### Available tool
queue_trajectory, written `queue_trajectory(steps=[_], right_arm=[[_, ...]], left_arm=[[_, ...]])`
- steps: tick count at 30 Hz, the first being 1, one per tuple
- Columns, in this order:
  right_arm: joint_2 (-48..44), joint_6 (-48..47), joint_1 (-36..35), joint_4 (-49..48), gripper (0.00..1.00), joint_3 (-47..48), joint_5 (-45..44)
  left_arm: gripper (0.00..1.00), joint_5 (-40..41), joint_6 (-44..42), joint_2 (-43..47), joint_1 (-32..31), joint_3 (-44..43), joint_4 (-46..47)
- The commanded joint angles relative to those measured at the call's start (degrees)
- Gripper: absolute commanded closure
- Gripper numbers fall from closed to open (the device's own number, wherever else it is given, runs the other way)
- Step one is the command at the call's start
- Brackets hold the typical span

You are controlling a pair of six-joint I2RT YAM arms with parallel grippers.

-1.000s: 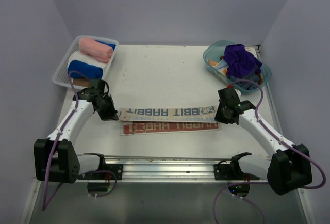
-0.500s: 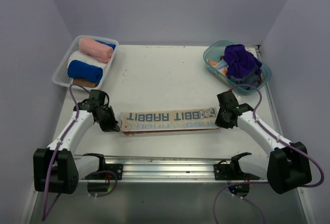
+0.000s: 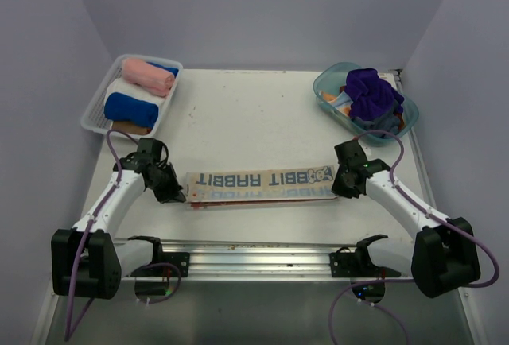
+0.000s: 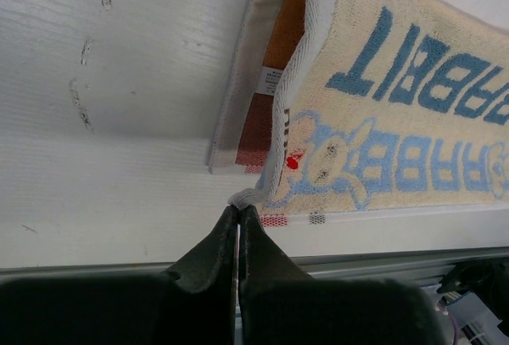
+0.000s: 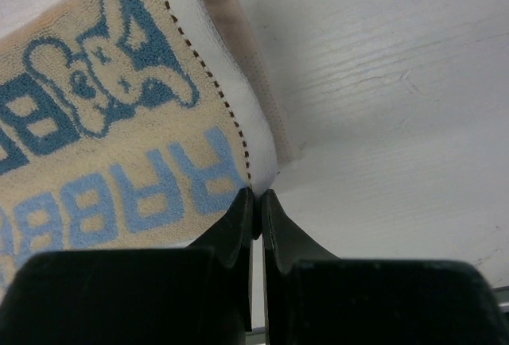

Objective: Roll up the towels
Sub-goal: Fold the towel

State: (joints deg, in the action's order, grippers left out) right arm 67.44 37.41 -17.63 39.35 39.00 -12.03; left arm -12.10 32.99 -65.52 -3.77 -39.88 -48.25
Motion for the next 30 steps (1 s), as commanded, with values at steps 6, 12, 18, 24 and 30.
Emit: queue_trajectory(steps=[6,12,18,24,30], right_arm=[[-3.1,-0.3,0.1,2.2,0.53,2.3,-1.9],[-4.8,-2.0,0.0,3.7,0.42,7.7,-3.8],[2.8,-2.4,-1.0,-1.7,0.9,10.8,-1.0],[15.2,-5.1,-0.9,-6.0,0.98,16.3,-0.9],[25.1,-6.3,0.3,-8.8,0.98,18.0,-2.6]], left_arm=[[0.72,-0.9,0.8,1.6,0.5,-1.2,1.0],[0.59,1.9,0.4,0.9,0.1,-10.1,1.7],[0.68,0.9,3.8,-7.7,-8.3,-12.8,7.5],[0.73,2.3,4.5,-15.2,-9.9,-12.8,13.4],[0.73,5.1,3.0,-24.8,-9.7,-13.6,17.3]])
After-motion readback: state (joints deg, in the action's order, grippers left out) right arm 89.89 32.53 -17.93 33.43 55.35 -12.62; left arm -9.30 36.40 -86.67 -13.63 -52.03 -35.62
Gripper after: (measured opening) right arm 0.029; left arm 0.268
